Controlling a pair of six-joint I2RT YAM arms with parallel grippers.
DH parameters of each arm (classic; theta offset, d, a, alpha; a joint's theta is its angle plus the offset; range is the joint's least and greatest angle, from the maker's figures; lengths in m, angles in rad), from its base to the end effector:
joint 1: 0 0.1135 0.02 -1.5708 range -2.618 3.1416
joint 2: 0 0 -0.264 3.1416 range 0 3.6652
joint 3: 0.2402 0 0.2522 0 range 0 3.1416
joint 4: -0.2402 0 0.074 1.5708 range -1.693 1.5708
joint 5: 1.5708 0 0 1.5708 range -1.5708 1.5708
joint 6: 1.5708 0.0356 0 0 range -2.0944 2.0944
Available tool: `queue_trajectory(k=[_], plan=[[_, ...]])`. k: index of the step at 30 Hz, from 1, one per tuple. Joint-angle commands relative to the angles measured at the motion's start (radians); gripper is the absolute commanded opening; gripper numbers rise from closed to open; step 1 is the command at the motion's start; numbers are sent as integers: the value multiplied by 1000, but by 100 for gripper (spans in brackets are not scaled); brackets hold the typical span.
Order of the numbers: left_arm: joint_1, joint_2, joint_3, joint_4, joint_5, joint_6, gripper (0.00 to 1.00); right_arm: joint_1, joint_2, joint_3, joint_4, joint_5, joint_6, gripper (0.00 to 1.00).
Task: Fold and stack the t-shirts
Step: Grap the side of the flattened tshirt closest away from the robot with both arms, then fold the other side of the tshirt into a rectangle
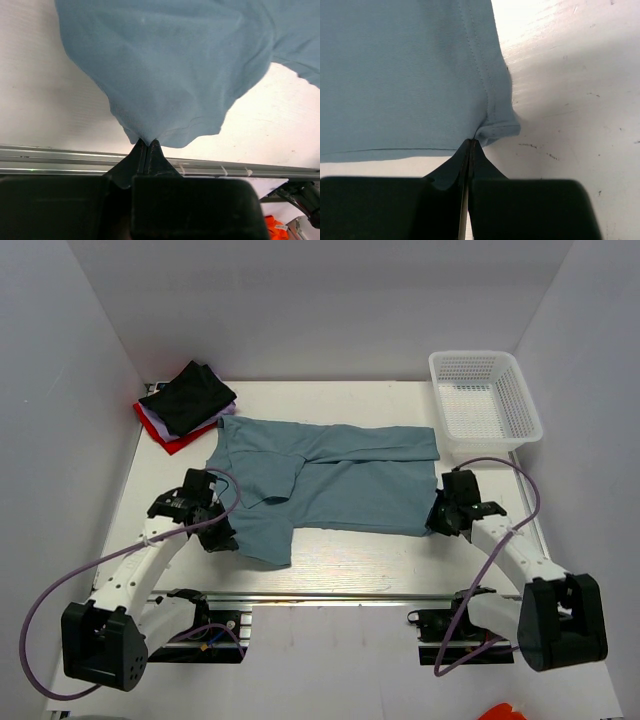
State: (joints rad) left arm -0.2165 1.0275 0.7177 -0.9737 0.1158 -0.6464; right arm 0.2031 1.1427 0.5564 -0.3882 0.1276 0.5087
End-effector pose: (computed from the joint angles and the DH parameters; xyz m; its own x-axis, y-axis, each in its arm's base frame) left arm 0.1613 -0.0397 0.2171 -0.8955 -0.4156 -0.1595 -0.3683 0.8929 -0.2591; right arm 0.2057 0.0377 0.1777 -0.7711 0.3344 -0.5418 0.2811 0.9423 0.1816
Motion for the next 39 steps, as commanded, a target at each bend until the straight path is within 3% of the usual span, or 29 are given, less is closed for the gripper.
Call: queue_trajectory(k=[1, 8, 13, 19, 31, 39], plan=[[-3, -12, 46, 0, 30, 27, 0, -4, -66, 25, -61, 7, -30, 0], [6, 38, 120, 162, 146, 59, 0, -2, -5, 59, -23, -70, -65, 0], [16, 176, 210, 325, 137, 59, 0, 1, 94, 138, 43, -117, -101, 0], [16, 364, 423, 365, 73, 79, 0, 1, 227, 293, 31, -112, -133, 0], [43, 620, 725, 385, -56, 120, 0, -2, 442, 598, -86, 125, -161, 0], [63, 703, 789, 507, -99, 204, 0, -22, 578, 777, -153, 190, -170, 0]])
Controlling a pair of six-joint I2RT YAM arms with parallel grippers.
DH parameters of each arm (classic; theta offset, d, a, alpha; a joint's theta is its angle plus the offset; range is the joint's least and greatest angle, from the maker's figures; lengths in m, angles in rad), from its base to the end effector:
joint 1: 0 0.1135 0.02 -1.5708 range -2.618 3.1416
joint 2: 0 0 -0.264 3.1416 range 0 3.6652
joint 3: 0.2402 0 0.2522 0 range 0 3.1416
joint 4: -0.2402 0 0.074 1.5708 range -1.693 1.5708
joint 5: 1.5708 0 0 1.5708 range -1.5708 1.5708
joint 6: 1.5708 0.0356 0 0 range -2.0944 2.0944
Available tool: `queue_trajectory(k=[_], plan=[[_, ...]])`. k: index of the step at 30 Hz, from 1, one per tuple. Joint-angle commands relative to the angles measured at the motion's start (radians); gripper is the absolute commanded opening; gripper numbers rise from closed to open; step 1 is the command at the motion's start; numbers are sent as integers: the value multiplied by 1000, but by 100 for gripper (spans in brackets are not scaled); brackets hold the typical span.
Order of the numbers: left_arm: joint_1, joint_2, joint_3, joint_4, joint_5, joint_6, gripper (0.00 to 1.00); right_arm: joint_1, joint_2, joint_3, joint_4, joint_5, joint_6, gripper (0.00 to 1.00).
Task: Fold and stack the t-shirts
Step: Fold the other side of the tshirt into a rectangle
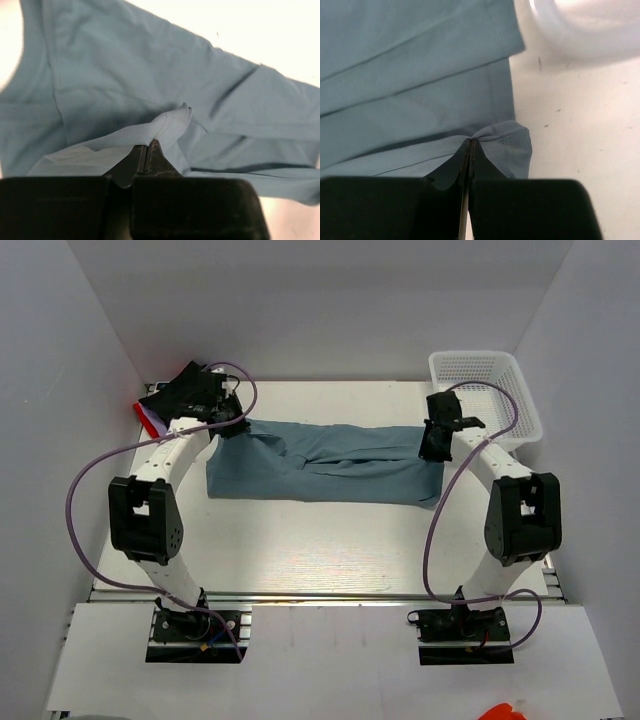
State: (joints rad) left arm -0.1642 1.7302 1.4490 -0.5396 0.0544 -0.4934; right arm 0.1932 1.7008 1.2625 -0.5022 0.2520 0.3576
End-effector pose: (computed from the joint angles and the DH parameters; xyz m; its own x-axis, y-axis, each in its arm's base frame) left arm 0.3830 -0.0654 0.2837 -0.7304 -0.3583 -0.5815 -0.1659 0.9189 -0.3579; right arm 0.3603 0.0614 0.2380 -0.7573 0.1973 -0.6226 0.2384 0.9710 0.0176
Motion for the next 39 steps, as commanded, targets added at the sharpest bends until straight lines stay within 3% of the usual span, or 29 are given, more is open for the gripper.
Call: queue_trajectory(k=[1, 19, 21, 22, 23, 26, 29, 31, 32, 39], plan=[[21, 20, 73, 84, -37, 52, 0, -15, 32, 99, -41, 66, -25, 0], [80, 311, 260, 194, -31, 107, 0, -52, 342, 373, -49, 44, -94, 0], [80, 365, 301, 208, -31, 116, 22, -52, 362, 380, 10, 20, -149, 6], [80, 379, 342, 195, -31, 116, 39, -51, 372, 408, 14, -18, -172, 28], [89, 394, 370, 141, -31, 116, 66, -52, 375, 420, 2, -29, -186, 38], [89, 396, 402, 112, -9, 116, 99, -49, 343, 419, 4, -86, -210, 56], [89, 332, 341, 144, 35, 116, 100, -43, 275, 335, 31, -186, -218, 65], [89, 293, 283, 184, 76, 116, 100, -43, 234, 304, 62, -299, -239, 85], [89, 276, 263, 194, 93, 116, 100, -40, 211, 261, 68, -383, -243, 90], [57, 229, 116, 224, 292, 115, 100, -6, 149, 133, 146, -500, -238, 90]])
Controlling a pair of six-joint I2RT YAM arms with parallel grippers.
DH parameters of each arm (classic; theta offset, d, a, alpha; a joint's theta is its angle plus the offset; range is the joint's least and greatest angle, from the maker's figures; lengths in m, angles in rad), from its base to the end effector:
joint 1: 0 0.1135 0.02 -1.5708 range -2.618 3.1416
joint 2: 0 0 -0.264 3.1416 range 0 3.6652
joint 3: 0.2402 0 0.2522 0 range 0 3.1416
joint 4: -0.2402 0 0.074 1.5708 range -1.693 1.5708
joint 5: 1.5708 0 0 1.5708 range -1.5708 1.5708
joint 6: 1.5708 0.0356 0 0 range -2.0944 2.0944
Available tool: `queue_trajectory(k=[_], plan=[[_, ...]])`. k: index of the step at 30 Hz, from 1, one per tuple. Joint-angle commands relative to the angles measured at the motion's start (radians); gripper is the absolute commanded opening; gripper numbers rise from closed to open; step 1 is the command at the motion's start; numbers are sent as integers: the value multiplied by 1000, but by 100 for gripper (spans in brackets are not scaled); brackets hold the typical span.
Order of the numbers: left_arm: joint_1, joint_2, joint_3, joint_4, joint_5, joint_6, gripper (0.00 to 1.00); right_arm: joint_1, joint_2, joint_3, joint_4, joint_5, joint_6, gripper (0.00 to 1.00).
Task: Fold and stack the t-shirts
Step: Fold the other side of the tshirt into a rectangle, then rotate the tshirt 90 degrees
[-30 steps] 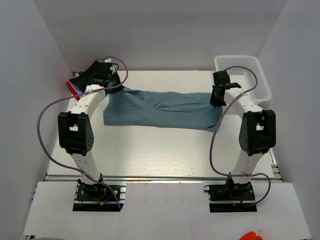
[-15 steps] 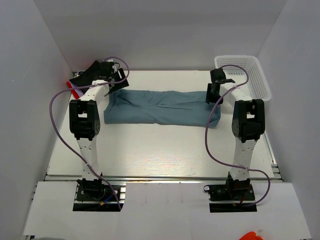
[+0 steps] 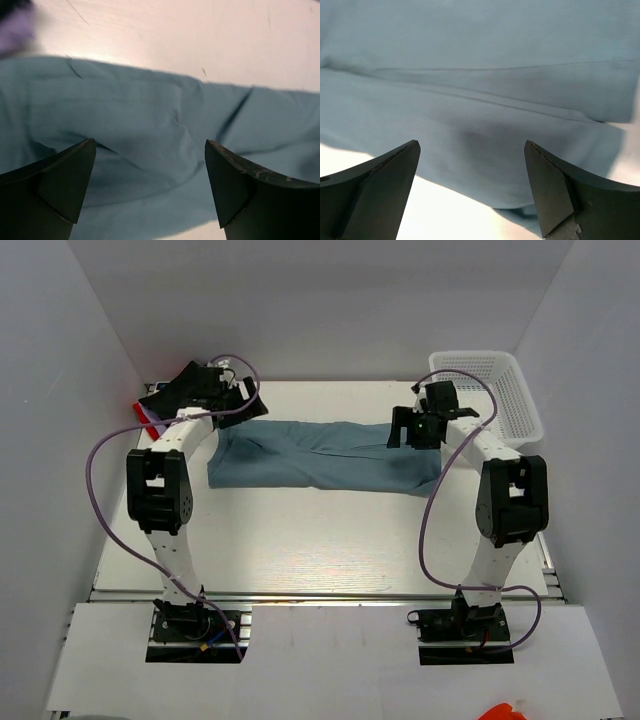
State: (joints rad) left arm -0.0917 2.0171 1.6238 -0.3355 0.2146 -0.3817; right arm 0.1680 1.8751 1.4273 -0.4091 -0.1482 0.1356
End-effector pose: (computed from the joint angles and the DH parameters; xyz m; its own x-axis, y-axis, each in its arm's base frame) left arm 0.4617 -0.0501 0.2407 -0.7077 -0.3004 -0.6395 -0.0172 0.9122 -0.4095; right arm 0.4106 0.0750 0.2308 -0.7736 0.0044 -0.6337 -0.1576 0.9672 0.1991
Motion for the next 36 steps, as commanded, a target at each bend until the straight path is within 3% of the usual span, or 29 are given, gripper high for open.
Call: queue_trajectory(k=[1, 6, 11, 14, 16, 17, 20, 21, 22, 23, 24, 25, 28, 36], plan=[[-16, -58, -76, 20, 144, 3, 100, 21, -21, -44, 55, -94, -11, 90], [-16, -17, -188, 29, 134, -17, 100, 27, 4, -122, 59, -8, 39, 90], [-25, 149, -76, -59, 103, -17, 100, 24, 13, -229, 41, 16, 90, 90], [-43, 293, 132, -100, 141, 9, 100, 37, -25, -333, 3, 18, 91, 90], [-74, 359, 214, -59, 166, 38, 100, 67, -115, -479, 36, -43, 90, 90], [-86, 438, 328, -27, 175, 58, 100, 76, -135, -511, 39, -103, 87, 90], [-131, 598, 664, -6, 250, 84, 100, 185, -237, -655, 0, -229, 56, 90], [-141, 714, 755, 10, 281, 84, 100, 244, -255, -674, 0, -258, 41, 90], [-160, 754, 847, 47, 302, 84, 100, 308, -263, -689, -3, -357, 32, 90], [-169, 775, 834, 205, 346, 61, 100, 386, -272, -709, -10, -379, 22, 90], [-169, 775, 794, 316, 367, 16, 100, 431, -280, -708, -10, -393, -26, 90], [-183, 775, 739, 396, 338, -11, 100, 558, -281, -703, -4, -410, -43, 90], [-213, 831, 801, 541, 301, -52, 100, 669, -272, -651, -7, -413, -189, 90], [-278, 854, 829, 720, 187, -13, 100, 757, -122, -394, 191, -583, -327, 90]])
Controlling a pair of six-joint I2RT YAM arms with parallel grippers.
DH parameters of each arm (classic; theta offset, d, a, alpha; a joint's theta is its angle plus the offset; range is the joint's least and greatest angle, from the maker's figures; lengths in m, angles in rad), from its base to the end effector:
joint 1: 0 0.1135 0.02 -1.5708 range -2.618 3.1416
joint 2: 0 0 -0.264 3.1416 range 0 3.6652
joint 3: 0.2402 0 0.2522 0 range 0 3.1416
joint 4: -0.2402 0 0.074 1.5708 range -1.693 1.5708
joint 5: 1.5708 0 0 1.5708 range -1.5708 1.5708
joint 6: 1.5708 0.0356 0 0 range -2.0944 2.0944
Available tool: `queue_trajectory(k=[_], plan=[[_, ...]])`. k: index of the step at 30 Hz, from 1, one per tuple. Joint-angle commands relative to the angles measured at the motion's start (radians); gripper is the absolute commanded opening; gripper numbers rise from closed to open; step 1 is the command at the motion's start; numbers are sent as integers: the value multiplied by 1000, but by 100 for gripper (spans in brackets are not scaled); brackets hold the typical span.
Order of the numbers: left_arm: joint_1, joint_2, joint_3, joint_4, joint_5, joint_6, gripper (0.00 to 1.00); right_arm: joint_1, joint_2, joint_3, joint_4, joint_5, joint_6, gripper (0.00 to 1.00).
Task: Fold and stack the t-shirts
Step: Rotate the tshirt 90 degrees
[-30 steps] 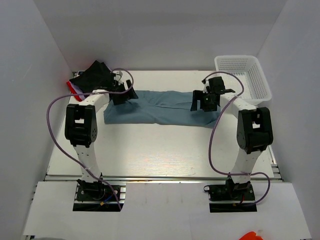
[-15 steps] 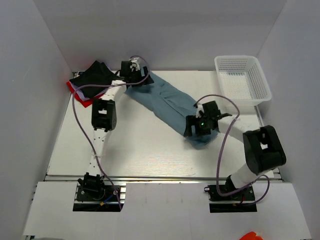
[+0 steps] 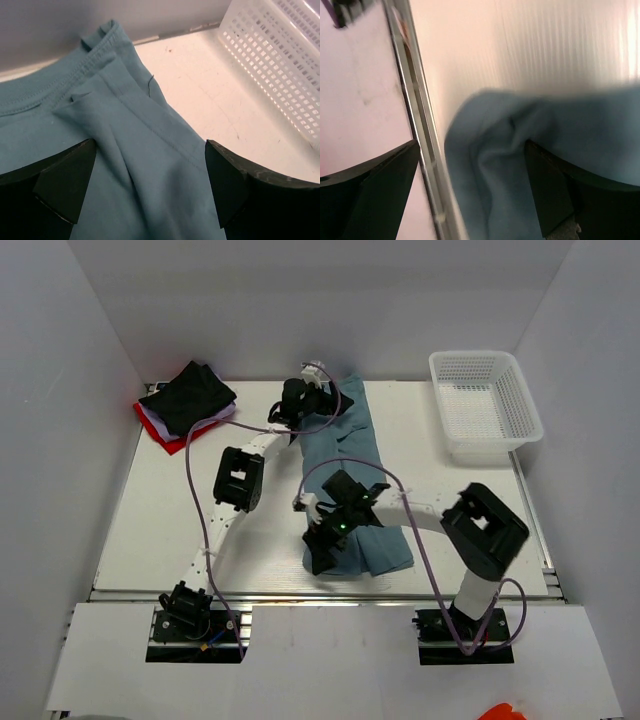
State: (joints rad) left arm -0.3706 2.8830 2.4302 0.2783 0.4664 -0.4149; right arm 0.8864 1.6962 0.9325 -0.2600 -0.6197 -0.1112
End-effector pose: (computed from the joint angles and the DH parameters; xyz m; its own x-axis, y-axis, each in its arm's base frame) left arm 0.5776 -0.2416 0.1094 -0.4449 -0.2134 -0.8698 0.6086 0.6405 -0.4684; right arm 0.1895 0.2649 0.1614 -0.4454 -0.6887 -0.5720 -0.8766 0.2054 0.4352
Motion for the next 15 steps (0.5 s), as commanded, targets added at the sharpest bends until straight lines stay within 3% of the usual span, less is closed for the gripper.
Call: queue_trajectory(k=[1, 4, 9, 15], plan=[[1, -1, 23, 119, -77, 21, 100, 42, 139, 144, 45, -142, -96, 90], [1, 25, 32, 151, -104, 21, 100, 46, 183, 152, 190, -196, -94, 90], [1, 55, 43, 188, -135, -10, 100, 48, 223, 222, 234, -209, -65, 90], [1, -2, 61, 182, -80, -1, 100, 39, 142, 278, 162, 30, -32, 90]])
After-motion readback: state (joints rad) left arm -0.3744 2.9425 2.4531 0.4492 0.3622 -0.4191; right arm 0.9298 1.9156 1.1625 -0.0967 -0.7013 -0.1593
